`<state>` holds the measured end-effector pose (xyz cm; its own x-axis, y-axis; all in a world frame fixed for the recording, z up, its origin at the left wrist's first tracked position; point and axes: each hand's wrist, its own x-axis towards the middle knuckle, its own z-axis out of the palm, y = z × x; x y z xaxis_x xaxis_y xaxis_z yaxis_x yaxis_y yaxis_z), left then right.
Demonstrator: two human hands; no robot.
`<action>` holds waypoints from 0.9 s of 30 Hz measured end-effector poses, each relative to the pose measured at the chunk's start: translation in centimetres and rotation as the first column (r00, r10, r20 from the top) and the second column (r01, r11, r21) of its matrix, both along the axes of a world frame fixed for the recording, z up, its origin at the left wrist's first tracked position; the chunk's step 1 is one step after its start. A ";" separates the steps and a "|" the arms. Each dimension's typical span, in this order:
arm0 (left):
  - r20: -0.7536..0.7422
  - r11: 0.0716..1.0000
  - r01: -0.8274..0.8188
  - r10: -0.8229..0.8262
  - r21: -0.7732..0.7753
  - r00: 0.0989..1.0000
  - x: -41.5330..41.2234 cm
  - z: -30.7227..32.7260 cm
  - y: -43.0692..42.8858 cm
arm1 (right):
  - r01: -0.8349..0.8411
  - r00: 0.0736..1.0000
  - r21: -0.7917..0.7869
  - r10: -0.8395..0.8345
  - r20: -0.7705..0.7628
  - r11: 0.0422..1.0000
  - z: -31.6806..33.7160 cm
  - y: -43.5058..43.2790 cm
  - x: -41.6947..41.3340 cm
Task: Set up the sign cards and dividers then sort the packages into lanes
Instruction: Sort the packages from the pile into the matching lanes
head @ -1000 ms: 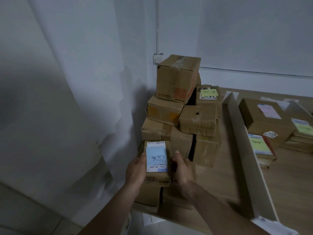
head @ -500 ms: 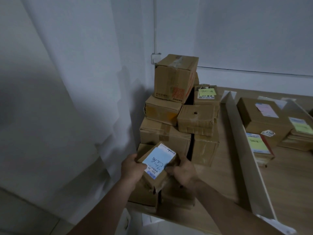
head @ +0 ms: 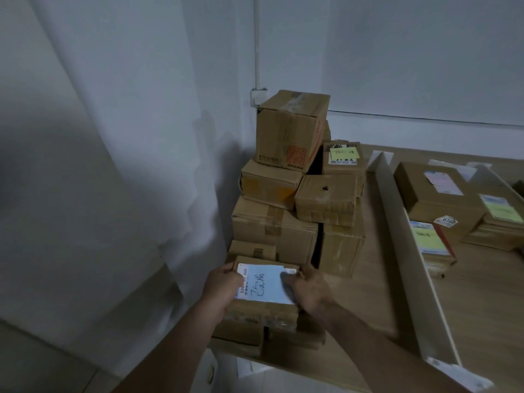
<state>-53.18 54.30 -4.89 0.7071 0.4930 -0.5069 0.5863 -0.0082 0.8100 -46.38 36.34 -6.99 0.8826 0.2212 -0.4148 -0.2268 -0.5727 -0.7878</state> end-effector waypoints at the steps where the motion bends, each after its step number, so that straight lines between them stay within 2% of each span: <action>1: 0.000 1.000 0.001 -0.001 -0.008 1.000 0.0 -0.2 0.1 | 0.003 1.000 0.014 -0.003 -0.013 1.000 -0.3 0.1 0.1; 4: -0.029 1.000 -0.020 0.020 -0.010 0.999 0.0 -0.9 0.6 | 0.076 0.995 0.100 -0.070 -0.068 0.992 0.2 0.3 -0.2; 9: 0.034 0.984 -0.178 0.178 -0.003 0.983 0.0 -0.9 0.1 | 0.182 0.944 0.209 -0.112 -0.311 0.961 0.5 0.2 -1.1; 16: 0.220 0.955 -0.271 0.292 -0.120 0.931 1.4 -0.3 -2.3 | 0.308 0.914 0.361 -0.168 -0.369 0.880 0.9 -2.2 -0.6; 21: 0.284 0.948 -0.179 0.253 -0.263 0.925 2.5 0.7 -6.2 | 0.400 0.900 0.448 -0.251 -0.355 0.800 1.9 -5.5 -0.5; 27: 0.386 0.947 -0.007 0.137 -0.321 0.912 3.8 2.9 -14.7 | 0.458 0.889 0.549 -0.354 -0.291 0.699 4.2 -11.5 -1.3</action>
<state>-49.41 39.59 -1.97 0.8493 0.4170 -0.3237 0.2034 0.3074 0.9296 -47.70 24.87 -2.80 0.8821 0.1001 -0.4602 -0.4709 0.1689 -0.8659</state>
